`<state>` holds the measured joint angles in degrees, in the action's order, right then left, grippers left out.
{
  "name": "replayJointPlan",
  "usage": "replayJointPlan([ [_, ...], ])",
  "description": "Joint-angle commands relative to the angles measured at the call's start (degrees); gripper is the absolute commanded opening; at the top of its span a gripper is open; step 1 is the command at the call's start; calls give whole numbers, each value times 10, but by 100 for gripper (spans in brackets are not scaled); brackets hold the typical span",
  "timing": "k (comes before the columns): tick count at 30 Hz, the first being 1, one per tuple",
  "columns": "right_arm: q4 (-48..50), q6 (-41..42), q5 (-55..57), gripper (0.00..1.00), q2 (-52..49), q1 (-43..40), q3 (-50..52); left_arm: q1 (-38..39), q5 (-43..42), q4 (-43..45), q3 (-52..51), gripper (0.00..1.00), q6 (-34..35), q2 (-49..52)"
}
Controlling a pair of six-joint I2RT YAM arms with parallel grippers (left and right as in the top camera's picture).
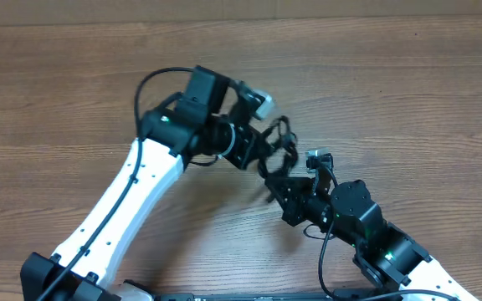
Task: Untangle cables
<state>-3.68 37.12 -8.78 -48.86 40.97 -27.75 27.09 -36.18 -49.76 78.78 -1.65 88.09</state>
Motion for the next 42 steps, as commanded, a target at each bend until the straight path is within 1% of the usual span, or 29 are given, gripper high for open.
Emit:
replayJointPlan([
  [1,3,-21,71,4,5,1,-5,28,-54,-2,9,4,-76,-15],
  [6,3,-21,141,4,5,1,-5,31,-45,-26,9,4,-85,-15],
  [10,1,-21,163,4,5,1,-5,29,-1,-50,9,4,-86,-15],
  [17,0,-17,199,4,5,1,-5,29,-3,-58,9,4,-84,-15],
  [21,-3,30,229,4,4,1,-5,28,-15,-46,9,4,-48,-15],
  [26,2,117,242,4,-17,1,-5,28,-105,-2,9,4,19,-15],
  [27,5,137,242,4,-25,1,-5,28,-119,10,9,4,40,-15],
  [28,9,174,242,4,-40,1,-5,29,-134,31,9,4,85,-15],
  [30,25,205,240,4,-59,1,-5,31,-135,52,9,4,152,-15],
  [32,59,208,221,4,-79,1,-5,33,-134,69,9,4,200,-15],
  [35,111,208,191,4,-99,1,-5,34,-133,83,9,4,231,-15],
  [38,132,207,192,4,-104,1,-5,33,-112,74,9,4,231,-15],
  [40,137,186,188,4,-104,1,-5,32,-92,66,9,4,224,-15],
  [42,137,140,164,4,-104,1,-5,31,-89,65,9,4,202,-15],
])
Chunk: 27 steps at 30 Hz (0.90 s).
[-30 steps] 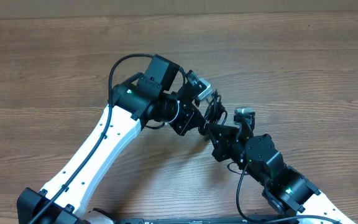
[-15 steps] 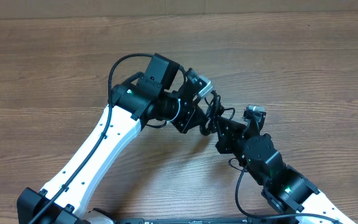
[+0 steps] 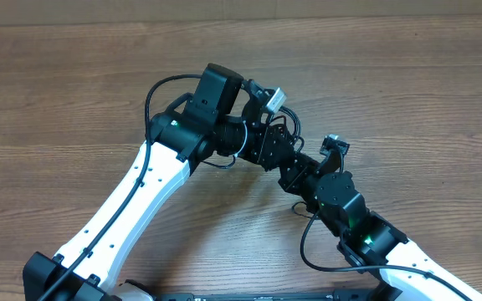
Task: Untangle cables
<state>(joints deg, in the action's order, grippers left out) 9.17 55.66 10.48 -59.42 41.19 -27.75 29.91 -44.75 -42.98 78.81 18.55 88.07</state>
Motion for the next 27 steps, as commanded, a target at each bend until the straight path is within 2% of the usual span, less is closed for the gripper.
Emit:
replayJointPlan([
  [1,8,-70,-45,4,2,-1,-5,2,-3,-3,8,4,-11,-15],
  [5,-8,-149,-112,4,2,-1,-5,-17,-20,-24,8,4,-40,-15],
  [7,-9,-167,-121,4,2,-1,-5,-28,-80,-37,8,4,-70,-15],
  [10,7,-170,-130,4,2,-1,-5,-37,-233,-66,8,4,-166,-15],
  [13,24,-193,-146,4,1,-1,-5,-35,-330,-97,8,4,-235,-15],
  [17,31,-202,-126,4,1,-1,-5,-24,-350,-98,8,4,-233,-15],
  [21,92,-202,-113,4,2,-1,-5,-13,-332,-99,8,4,-233,-15],
  [22,94,-202,-105,10,2,-1,-5,-15,-313,-100,8,4,-231,-15],
  [23,88,-202,-96,21,2,-1,-5,-19,-292,-102,8,4,-225,-15],
  [24,74,-202,-82,43,2,-1,-5,-26,-252,-105,8,4,-212,-15],
  [25,57,-202,-70,56,2,-1,-5,-35,-203,-109,8,4,-193,-15],
  [26,35,-202,-57,59,2,-1,-5,-46,-143,-114,8,4,-164,-15],
  [27,13,-201,-45,68,2,-1,-5,-57,-85,-120,8,5,-135,-15],
])
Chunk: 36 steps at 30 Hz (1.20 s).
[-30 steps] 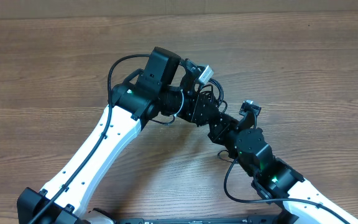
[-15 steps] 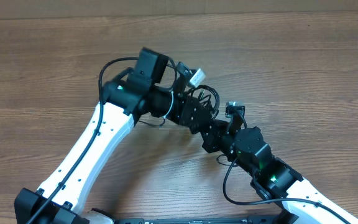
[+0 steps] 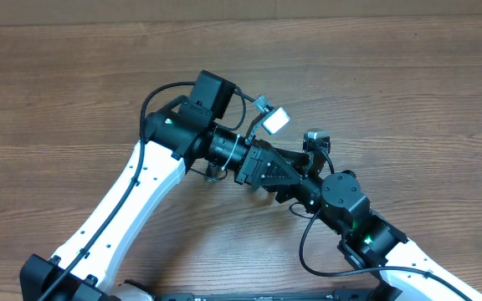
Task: Untangle cables
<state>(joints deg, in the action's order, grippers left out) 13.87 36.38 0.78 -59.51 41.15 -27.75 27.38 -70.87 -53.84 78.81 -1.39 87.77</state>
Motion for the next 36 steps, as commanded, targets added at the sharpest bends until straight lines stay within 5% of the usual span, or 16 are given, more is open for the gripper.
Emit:
replayJointPlan([
  [1,-50,-6,59,75,2,-1,-5,-42,233,-17,8,8,96,-12],
  [6,-109,-2,61,100,2,-1,-5,-77,388,-28,8,42,225,-12],
  [10,-175,-1,79,100,2,-1,-5,-75,452,-49,6,31,303,-12],
  [21,-253,73,107,100,2,-1,-5,-30,599,-67,-105,37,545,-12],
  [24,-265,73,107,100,2,-1,-5,-22,597,-15,-151,42,552,-12],
  [29,-282,73,107,100,2,-1,-5,8,593,106,-231,69,507,-12],
  [36,-301,73,99,100,2,-1,-5,13,616,188,-290,58,507,-6],
])
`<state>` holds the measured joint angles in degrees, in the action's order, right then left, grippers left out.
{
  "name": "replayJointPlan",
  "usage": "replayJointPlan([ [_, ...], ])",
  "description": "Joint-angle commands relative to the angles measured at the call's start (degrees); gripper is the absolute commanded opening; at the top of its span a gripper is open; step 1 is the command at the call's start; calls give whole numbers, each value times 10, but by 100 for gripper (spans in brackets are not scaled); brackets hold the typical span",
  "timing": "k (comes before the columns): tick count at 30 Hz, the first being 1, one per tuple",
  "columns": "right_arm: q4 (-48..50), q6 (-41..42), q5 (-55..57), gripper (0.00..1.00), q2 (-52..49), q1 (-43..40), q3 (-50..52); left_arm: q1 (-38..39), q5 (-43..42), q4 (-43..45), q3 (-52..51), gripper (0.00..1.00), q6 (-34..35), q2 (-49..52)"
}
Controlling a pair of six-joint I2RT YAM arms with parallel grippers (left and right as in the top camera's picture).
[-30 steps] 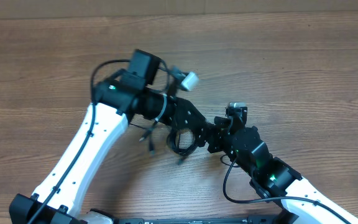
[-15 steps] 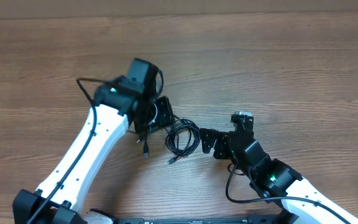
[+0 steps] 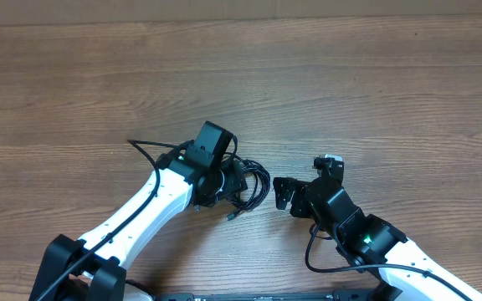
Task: Untangle cables
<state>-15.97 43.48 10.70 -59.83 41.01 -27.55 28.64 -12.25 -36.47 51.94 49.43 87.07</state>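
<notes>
A bundle of black cables [image 3: 256,186] loops on the wooden table just right of my left gripper [image 3: 239,189]. That gripper points down and to the right and looks shut on the bundle, though its wrist largely hides the fingers. One loose cable end [image 3: 233,215] trails toward the front. My right gripper [image 3: 284,194] stands a short way right of the loops, its fingers apart and nothing between them. A small gap separates it from the cables.
The wooden table [image 3: 392,92] stretches away behind and to both sides of the arms. The left arm's own black wiring [image 3: 145,147] arches out to the left of its wrist. The right arm's wrist camera [image 3: 329,160] sticks up behind its gripper.
The two grippers were pressed together at mid-table and have moved apart. The left one now sits lower and nearer the front with the cables, and the right one is free of them.
At first both grippers met at a raised knot of cables in mid-table. They then stayed close together, the left wrist turning and both heads overlapping. Now the arms stand apart, the bundle lies low on the table at the left gripper, and the right holds nothing.
</notes>
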Motion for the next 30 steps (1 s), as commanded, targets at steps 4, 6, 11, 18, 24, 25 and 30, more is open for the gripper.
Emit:
replayJointPlan([
  [4,-9,2,-5,100,6,1,-7,1,57,17,-32,57,-2,12],
  [6,-11,2,-5,100,6,1,-7,3,59,27,-33,58,-9,22],
  [11,-13,2,-7,100,6,1,-7,22,57,70,-33,63,-26,60],
  [18,-13,2,-33,100,6,1,-7,26,66,85,-33,27,-42,121],
  [24,-13,-27,-33,100,6,1,-7,15,79,46,-4,4,-184,106],
  [25,-13,-37,-33,100,7,1,-7,11,80,16,16,4,-222,96],
  [30,-12,-46,-35,100,33,1,-12,3,72,-115,116,4,-411,54],
])
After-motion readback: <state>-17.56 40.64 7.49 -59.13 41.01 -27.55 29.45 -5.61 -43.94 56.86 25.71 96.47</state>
